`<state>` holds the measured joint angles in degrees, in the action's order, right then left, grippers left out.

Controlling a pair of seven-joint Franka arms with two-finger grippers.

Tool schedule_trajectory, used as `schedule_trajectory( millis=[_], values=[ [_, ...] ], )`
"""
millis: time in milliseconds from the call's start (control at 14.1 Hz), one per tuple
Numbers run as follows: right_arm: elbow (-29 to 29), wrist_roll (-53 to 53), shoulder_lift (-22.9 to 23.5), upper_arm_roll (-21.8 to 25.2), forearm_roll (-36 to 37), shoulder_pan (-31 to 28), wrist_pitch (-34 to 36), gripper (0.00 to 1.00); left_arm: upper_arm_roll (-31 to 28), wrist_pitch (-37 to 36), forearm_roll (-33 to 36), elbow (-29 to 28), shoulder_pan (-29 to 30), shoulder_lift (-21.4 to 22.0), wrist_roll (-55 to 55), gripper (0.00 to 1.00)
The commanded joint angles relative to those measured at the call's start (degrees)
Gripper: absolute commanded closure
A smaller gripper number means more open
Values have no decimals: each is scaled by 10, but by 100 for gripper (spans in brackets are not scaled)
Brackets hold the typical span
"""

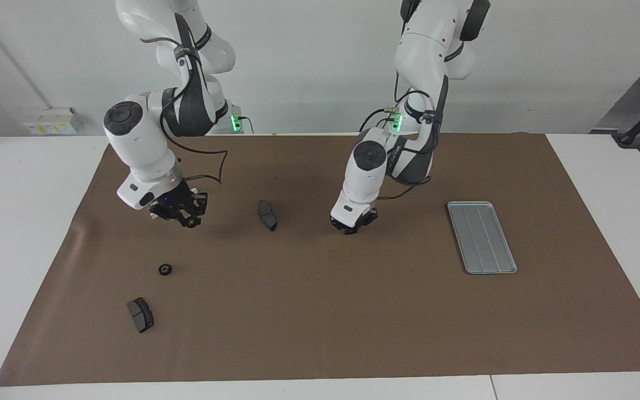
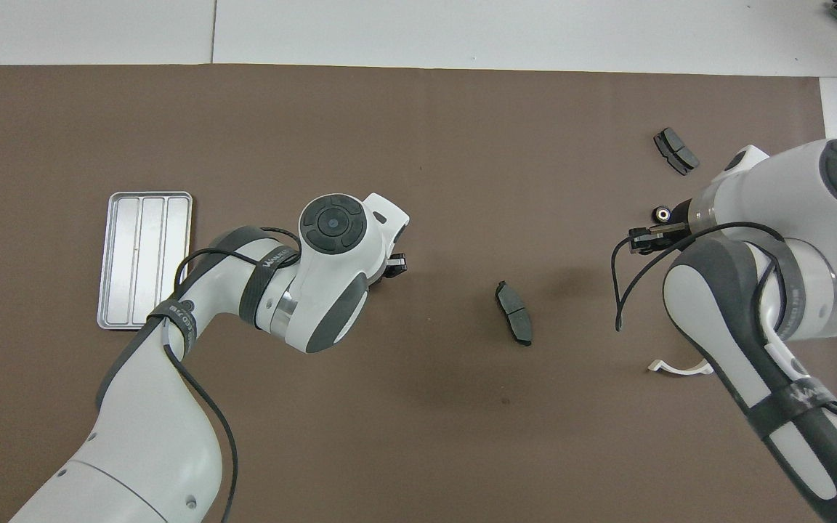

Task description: Pick bearing gear from pile to tray

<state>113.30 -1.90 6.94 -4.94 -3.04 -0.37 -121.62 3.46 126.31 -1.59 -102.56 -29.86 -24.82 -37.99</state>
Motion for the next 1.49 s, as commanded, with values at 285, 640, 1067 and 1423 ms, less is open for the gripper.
schedule_trajectory(
  millis=[285,640,1067,1423],
  values=[
    [-4,186,9,-69,-7,39,-45,100,-1,-139,-33,19,124,76,202,100],
    [-6,399,68,-68,4,170,-169,100,-6,-178,-33,-4,250,101,442,100],
    [-79,529,161,-65,63,255,-198,100,-7,-82,-11,-94,319,127,549,100],
    [-116,629,211,-68,177,278,-199,100,-7,13,-9,-190,332,152,557,100]
  ],
)
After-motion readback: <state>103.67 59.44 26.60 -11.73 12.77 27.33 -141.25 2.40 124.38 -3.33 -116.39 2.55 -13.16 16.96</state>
